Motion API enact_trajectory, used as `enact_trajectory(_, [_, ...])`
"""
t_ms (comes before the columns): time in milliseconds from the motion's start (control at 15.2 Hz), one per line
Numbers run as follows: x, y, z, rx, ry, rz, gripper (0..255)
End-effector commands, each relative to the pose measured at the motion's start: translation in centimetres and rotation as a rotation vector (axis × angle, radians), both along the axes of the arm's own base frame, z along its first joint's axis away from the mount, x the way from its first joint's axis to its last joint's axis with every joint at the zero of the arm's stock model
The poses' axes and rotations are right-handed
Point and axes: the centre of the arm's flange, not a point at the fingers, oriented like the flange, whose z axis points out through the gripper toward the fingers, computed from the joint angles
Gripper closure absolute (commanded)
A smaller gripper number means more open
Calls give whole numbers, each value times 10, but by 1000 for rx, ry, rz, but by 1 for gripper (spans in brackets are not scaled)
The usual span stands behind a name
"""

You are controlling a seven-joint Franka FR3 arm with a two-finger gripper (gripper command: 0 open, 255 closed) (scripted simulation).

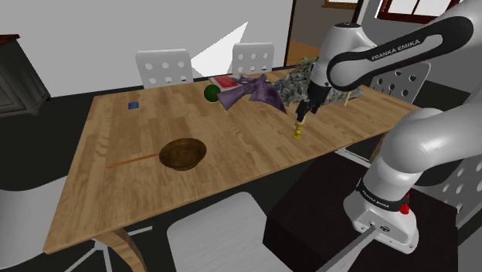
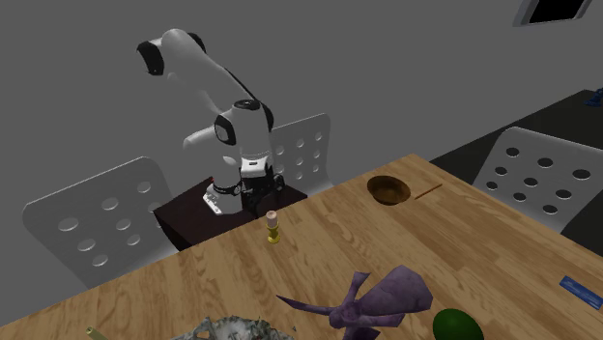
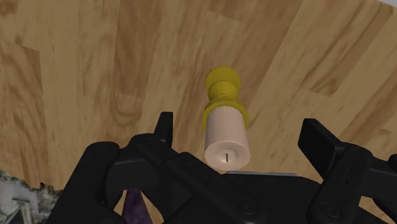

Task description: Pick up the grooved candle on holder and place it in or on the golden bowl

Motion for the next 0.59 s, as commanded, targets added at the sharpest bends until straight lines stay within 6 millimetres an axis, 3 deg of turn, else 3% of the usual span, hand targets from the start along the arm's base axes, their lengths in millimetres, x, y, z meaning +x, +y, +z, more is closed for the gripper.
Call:
enact_trajectory(0, [1, -2, -13, -6, -6, 2, 0])
enact_trajectory(396, [7, -5, -47, -6, -6, 2, 0])
enact_trajectory(528, [7, -5, -47, -6, -6, 2, 0])
